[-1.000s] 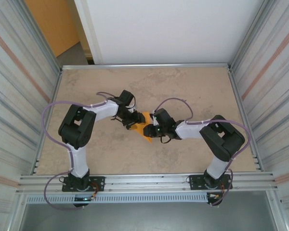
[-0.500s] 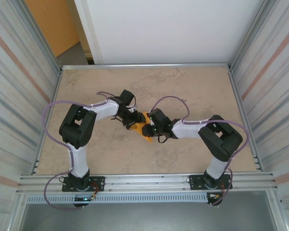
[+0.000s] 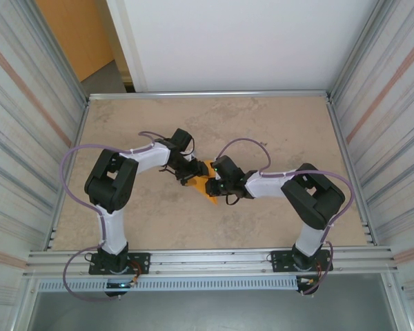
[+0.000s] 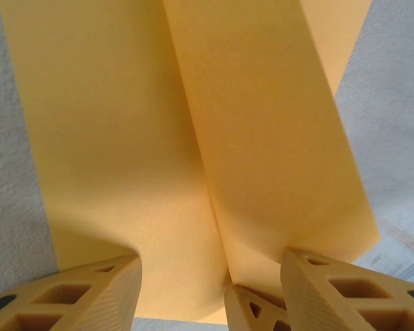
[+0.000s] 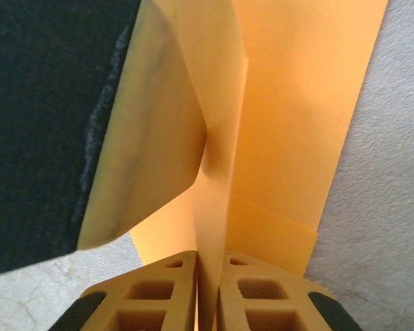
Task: Fold a paper plane with a square sheet of paper (pick it up from the middle)
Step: Fourth fold the wing at the center of the table.
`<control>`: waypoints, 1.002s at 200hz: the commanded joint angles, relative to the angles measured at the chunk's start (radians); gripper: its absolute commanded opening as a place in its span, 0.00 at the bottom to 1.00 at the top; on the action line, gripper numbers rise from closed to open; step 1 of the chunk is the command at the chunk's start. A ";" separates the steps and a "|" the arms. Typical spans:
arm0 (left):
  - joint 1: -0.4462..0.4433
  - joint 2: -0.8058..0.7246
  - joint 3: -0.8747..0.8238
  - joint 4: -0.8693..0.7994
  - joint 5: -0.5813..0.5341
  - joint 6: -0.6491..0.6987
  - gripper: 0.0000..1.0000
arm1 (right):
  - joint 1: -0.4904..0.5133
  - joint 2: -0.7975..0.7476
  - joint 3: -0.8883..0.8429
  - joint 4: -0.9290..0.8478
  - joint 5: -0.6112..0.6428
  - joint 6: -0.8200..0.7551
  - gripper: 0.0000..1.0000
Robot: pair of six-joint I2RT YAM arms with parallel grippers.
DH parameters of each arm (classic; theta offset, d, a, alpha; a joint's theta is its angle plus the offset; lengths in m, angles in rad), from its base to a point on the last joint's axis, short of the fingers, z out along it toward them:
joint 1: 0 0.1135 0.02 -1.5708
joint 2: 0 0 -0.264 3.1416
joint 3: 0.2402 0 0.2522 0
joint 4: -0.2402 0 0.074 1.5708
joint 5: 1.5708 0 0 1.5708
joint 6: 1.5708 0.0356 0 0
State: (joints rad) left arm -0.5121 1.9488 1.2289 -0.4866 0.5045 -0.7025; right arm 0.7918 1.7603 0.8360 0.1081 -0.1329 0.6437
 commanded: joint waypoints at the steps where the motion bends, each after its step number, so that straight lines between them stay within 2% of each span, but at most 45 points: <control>1: 0.001 0.058 -0.040 -0.135 -0.081 0.012 0.58 | -0.020 0.003 -0.036 0.038 -0.043 0.023 0.12; 47: 0.011 0.005 -0.013 -0.099 -0.012 0.014 0.59 | -0.058 -0.011 -0.083 0.112 -0.149 0.039 0.06; 82: 0.039 -0.102 -0.030 0.022 0.070 0.003 0.61 | -0.099 -0.021 -0.122 0.184 -0.264 0.049 0.03; 117: 0.067 -0.198 -0.144 0.225 0.136 -0.022 0.62 | -0.132 -0.013 -0.144 0.259 -0.376 0.063 0.01; 158: 0.070 -0.211 -0.251 0.422 0.216 -0.077 0.50 | -0.169 0.020 -0.173 0.368 -0.483 0.102 0.00; 200: 0.071 -0.187 -0.302 0.598 0.300 -0.137 0.35 | -0.193 0.054 -0.175 0.401 -0.551 0.115 0.00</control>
State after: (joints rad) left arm -0.4404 1.7531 0.9440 -0.0364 0.7212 -0.7994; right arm 0.6125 1.7844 0.6670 0.4625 -0.6071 0.7315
